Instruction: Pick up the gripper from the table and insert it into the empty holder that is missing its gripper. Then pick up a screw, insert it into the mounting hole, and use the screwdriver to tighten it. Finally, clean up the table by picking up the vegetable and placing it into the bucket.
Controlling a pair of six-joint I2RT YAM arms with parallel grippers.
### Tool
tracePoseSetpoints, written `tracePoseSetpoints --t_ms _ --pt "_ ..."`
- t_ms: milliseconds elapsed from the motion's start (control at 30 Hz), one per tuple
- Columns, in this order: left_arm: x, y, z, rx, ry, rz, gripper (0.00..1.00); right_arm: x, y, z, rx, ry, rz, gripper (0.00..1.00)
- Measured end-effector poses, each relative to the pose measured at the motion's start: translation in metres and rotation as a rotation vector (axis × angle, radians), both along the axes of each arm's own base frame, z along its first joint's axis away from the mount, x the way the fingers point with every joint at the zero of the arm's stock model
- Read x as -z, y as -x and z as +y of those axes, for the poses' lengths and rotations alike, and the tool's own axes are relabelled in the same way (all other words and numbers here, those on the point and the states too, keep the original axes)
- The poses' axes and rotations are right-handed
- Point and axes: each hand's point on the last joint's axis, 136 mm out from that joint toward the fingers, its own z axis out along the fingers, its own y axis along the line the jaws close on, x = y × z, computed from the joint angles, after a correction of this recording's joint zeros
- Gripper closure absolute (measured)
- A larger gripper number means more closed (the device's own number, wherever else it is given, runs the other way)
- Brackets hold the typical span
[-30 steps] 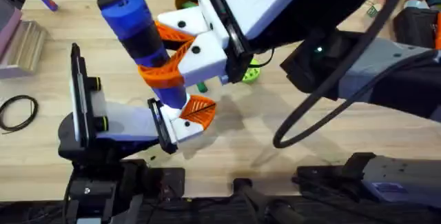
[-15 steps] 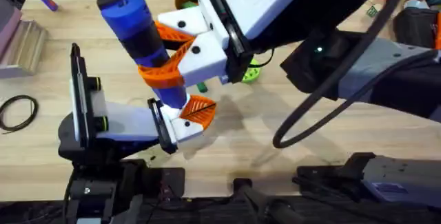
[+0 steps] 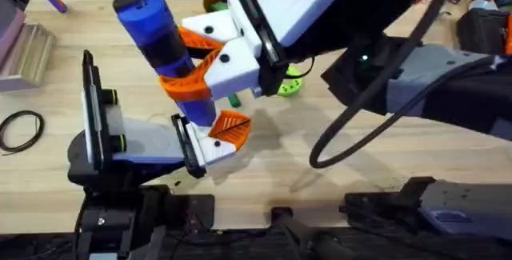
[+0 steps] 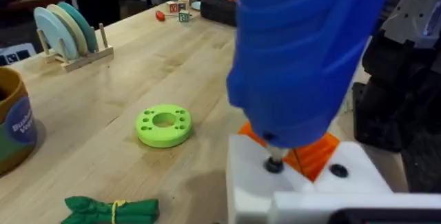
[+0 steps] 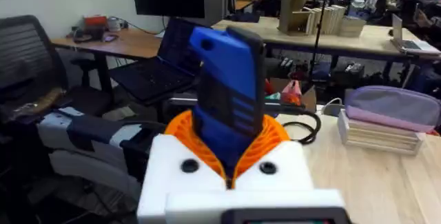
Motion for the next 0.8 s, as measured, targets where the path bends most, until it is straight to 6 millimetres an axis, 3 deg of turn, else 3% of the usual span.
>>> tracePoseSetpoints --t_ms 467,800 --pt "-0.0001 0.0000 0.0000 0.000 0.000 -0.001 0.993 -0.0069 0.0016 -0.0033 -0.022 -0.025 0.001 0.978" --pt "0.0000 0.0002 -0.0001 0.001 0.000 0.000 0.993 0.0009 0.0020 -0.0021 -0.037 0.014 0.045 0.978"
